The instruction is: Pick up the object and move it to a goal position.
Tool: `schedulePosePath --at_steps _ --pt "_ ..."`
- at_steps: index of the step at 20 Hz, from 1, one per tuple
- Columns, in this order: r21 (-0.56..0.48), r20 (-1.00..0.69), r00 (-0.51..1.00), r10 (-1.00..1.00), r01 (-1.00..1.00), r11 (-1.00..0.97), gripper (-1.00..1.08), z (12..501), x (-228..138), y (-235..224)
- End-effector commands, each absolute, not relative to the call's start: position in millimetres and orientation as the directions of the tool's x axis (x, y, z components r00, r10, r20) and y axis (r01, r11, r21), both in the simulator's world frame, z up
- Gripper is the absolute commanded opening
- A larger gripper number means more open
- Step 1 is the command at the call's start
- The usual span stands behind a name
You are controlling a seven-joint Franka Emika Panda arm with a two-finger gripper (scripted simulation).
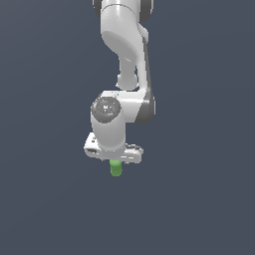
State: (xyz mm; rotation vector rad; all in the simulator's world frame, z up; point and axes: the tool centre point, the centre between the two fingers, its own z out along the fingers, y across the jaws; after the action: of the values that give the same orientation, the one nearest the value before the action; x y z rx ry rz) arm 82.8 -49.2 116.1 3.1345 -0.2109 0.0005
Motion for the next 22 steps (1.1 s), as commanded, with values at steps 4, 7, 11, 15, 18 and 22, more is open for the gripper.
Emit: schedulePosePath --at_steps 4,7,11,15,18,22 --pt "0.0 0.0 0.991 -0.134 -0.134 -0.991 1.0 95.1 82.5 -49.2" --pt "0.0 0.0 0.991 -0.134 -0.134 -0.991 1.0 94.3 83.5 -49.3" --pt "0.0 0.0 0.991 -0.134 -0.134 -0.991 -1.0 95.5 83.9 -49.3" --pt "0.0 0.0 0.991 -0.134 -0.134 -0.991 -1.0 95.5 83.9 -49.3" --pt "0.0 0.0 0.991 -0.134 -0.134 -0.991 -1.0 95.5 83.9 -49.3" --pt "0.0 0.0 0.991 -0.134 -0.134 -0.991 -1.0 95.9 83.4 -49.3"
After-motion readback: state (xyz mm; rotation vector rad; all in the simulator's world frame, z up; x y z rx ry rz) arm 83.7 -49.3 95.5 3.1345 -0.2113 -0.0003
